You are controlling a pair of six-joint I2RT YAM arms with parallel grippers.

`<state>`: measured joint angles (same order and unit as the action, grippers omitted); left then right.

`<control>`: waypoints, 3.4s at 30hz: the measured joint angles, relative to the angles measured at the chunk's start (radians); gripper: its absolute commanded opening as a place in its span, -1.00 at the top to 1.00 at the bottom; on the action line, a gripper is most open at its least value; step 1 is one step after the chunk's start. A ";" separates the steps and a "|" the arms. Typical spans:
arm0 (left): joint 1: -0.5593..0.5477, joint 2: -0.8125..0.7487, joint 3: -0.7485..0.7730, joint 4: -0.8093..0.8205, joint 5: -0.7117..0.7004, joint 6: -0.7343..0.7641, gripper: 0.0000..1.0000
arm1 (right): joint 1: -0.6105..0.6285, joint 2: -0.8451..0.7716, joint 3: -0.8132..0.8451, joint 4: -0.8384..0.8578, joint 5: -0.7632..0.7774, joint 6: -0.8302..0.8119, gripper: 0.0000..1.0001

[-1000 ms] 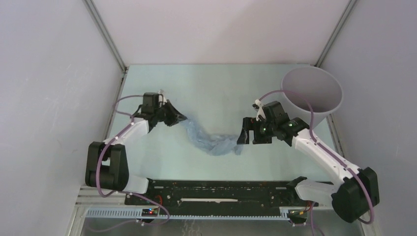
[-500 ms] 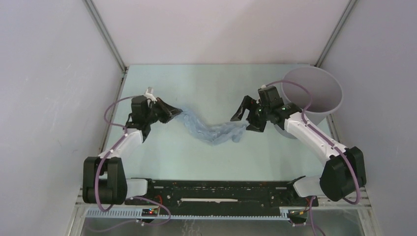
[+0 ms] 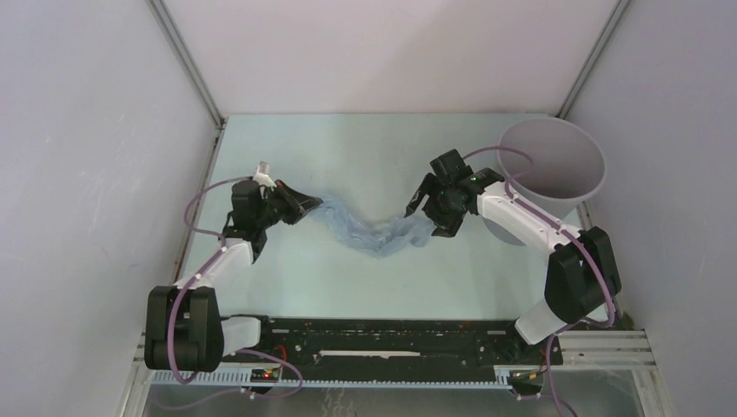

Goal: Put the trash bags into the trash bin

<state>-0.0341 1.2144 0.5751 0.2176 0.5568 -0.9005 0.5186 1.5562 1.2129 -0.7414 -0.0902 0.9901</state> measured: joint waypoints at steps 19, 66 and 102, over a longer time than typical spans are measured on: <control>0.108 -0.130 -0.073 -0.017 -0.003 -0.042 0.88 | -0.057 -0.035 -0.011 0.155 0.037 -0.128 1.00; -0.290 0.249 0.634 -0.001 0.211 -0.211 -0.68 | -0.195 -0.145 0.138 0.950 -1.113 -0.151 1.00; -0.507 0.112 1.010 -1.140 -0.680 0.513 0.71 | -0.163 -0.131 0.282 0.423 -0.918 -0.477 1.00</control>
<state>-0.5407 1.3266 1.5848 -0.9226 -0.1234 -0.3878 0.3561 1.4254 1.4944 -0.3183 -1.0080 0.5129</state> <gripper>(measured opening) 0.315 0.008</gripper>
